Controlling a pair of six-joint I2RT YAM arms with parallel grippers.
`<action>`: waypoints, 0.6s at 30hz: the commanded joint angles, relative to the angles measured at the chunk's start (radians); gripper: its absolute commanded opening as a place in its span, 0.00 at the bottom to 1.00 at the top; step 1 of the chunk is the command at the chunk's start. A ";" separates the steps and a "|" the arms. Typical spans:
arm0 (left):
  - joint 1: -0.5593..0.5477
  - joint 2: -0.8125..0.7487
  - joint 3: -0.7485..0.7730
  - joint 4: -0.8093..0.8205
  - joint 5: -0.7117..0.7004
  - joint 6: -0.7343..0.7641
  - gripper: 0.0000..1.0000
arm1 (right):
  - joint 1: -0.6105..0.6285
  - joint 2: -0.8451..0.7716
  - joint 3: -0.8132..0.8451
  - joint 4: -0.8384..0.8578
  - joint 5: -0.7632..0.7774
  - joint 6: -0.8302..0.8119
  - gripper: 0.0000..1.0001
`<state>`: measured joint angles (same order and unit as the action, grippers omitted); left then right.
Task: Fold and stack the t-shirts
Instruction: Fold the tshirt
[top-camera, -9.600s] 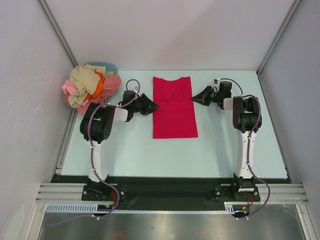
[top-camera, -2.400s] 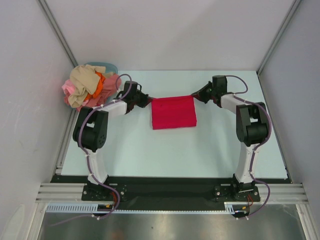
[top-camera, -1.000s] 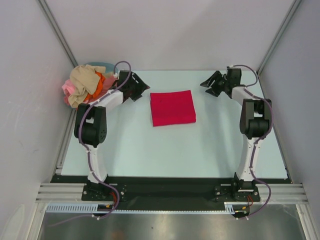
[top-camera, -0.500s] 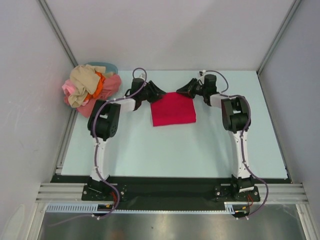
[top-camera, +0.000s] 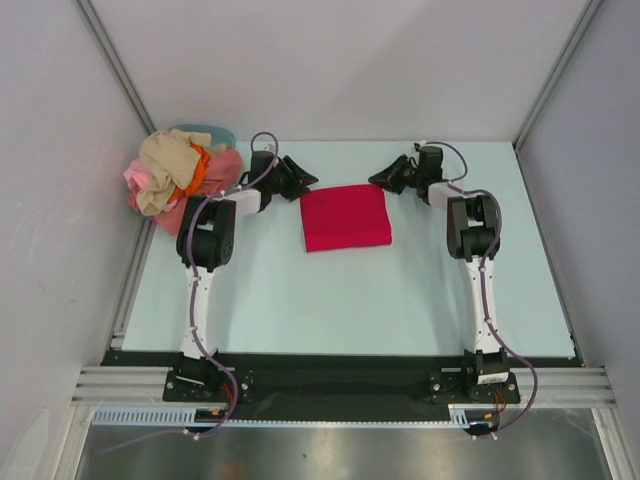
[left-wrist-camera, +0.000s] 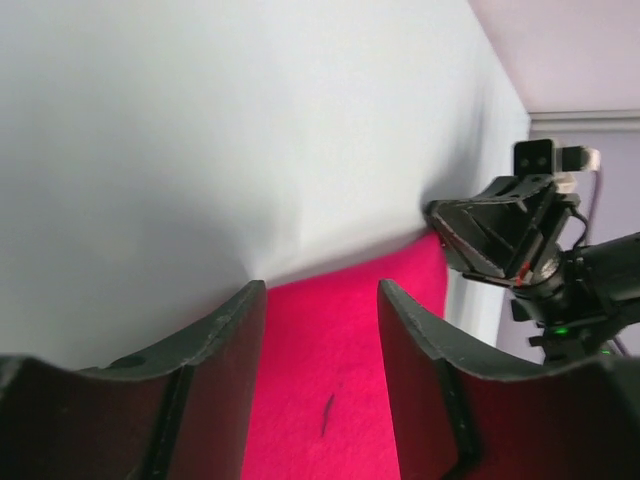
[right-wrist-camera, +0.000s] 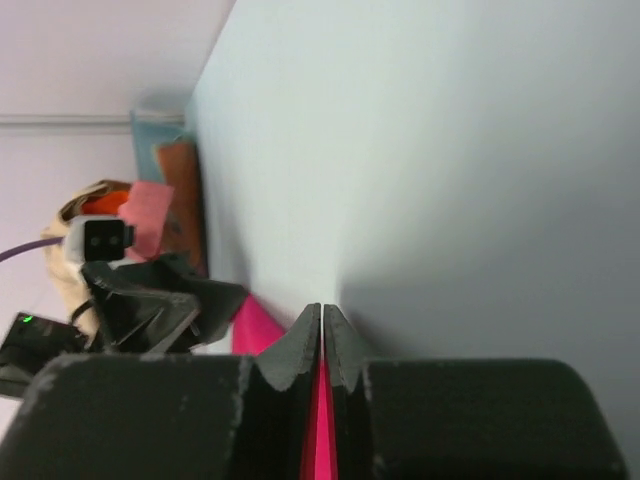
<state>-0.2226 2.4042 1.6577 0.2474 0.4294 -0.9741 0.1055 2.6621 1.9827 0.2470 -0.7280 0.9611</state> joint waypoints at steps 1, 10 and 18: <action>0.008 -0.150 -0.001 -0.126 -0.017 0.125 0.56 | -0.044 -0.134 -0.037 -0.188 0.065 -0.169 0.10; -0.067 -0.507 -0.266 -0.123 -0.028 0.173 0.61 | -0.046 -0.594 -0.359 -0.214 0.131 -0.259 0.30; -0.202 -0.406 -0.502 0.209 0.081 -0.010 0.48 | 0.105 -0.602 -0.767 0.298 -0.039 0.042 0.19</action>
<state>-0.4019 1.9049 1.2488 0.3473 0.4557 -0.9043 0.1501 1.9907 1.3533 0.3386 -0.6914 0.8806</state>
